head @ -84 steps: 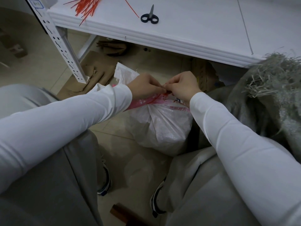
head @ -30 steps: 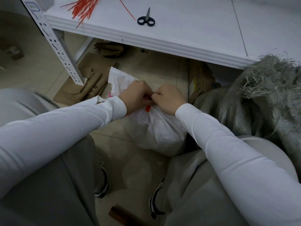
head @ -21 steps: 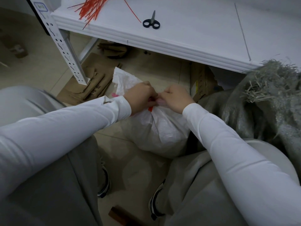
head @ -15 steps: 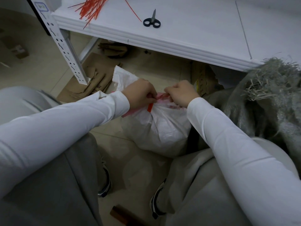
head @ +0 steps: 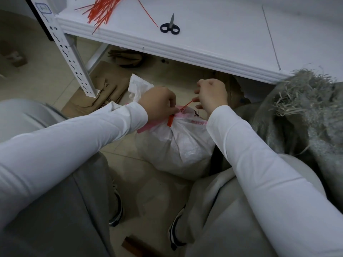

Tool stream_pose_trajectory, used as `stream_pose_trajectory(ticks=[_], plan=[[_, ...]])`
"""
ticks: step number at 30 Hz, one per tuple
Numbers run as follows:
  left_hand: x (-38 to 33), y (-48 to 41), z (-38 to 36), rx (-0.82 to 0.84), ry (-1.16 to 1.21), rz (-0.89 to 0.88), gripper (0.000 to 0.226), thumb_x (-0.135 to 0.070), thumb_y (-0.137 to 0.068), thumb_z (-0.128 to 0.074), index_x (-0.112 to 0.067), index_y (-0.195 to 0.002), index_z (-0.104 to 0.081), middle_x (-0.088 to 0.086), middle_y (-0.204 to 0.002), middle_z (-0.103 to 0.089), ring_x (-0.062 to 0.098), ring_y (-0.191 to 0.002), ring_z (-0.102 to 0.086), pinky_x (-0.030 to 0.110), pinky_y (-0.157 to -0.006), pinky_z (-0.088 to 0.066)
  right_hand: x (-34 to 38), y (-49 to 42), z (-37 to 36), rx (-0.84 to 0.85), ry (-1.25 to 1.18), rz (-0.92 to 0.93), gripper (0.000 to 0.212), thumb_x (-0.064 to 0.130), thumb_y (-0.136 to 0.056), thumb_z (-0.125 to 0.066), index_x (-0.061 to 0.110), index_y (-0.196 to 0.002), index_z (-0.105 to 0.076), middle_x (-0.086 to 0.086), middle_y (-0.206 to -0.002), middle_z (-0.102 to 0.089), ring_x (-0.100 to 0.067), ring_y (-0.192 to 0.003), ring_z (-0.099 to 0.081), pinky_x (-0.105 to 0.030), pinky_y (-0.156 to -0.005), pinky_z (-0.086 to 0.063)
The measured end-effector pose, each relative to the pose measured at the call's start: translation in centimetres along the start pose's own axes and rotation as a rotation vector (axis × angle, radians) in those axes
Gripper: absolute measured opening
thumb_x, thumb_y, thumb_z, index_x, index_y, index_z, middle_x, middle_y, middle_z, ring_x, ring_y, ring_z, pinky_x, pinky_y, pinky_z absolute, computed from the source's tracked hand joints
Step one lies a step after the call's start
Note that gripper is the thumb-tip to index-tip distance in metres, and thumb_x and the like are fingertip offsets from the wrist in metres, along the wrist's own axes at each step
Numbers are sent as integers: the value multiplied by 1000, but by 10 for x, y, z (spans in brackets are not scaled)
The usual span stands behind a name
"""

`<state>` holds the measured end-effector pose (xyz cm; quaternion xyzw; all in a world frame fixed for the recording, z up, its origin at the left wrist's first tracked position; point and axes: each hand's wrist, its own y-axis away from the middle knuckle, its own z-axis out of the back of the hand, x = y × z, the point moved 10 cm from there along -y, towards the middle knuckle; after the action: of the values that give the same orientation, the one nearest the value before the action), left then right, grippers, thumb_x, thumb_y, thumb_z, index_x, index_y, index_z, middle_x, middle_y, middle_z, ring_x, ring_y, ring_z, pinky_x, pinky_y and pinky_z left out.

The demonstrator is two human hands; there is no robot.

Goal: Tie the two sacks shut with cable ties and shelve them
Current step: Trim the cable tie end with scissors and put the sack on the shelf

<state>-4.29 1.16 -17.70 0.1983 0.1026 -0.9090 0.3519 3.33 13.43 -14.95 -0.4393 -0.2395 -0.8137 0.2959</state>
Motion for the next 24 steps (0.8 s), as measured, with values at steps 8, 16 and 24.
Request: stream_pose_trajectory(ticks=[8,16,24], plan=[[-2,-2,12,-16,-276,-110,38,-51,-78,-64,-23,-103,-60,-1,-115,-62,22,-119,-45,42,-104,-27,2,-8,-5,122,26,-16,24,22,-88,-60,19,-112,-63,-2,-110,-63,-21,-94,-63,-42,-79,-60],[2,-2,18,97,-406,-98,49,-52,-82,-61,-24,-121,-57,1,-123,-59,24,-123,-44,47,-114,-20,27,-17,6,38,-95,54,9,19,-84,-63,26,-89,-67,3,-103,-67,-20,-101,-64,-42,-92,-54],[-18,-12,85,-190,-258,-146,23,-34,-82,-62,-20,-65,-55,0,-85,-64,24,-91,-55,33,-83,-35,70,-14,-7,94,-175,169,18,17,-87,-61,20,-71,-69,-3,-82,-74,-23,-83,-71,-41,-80,-59]])
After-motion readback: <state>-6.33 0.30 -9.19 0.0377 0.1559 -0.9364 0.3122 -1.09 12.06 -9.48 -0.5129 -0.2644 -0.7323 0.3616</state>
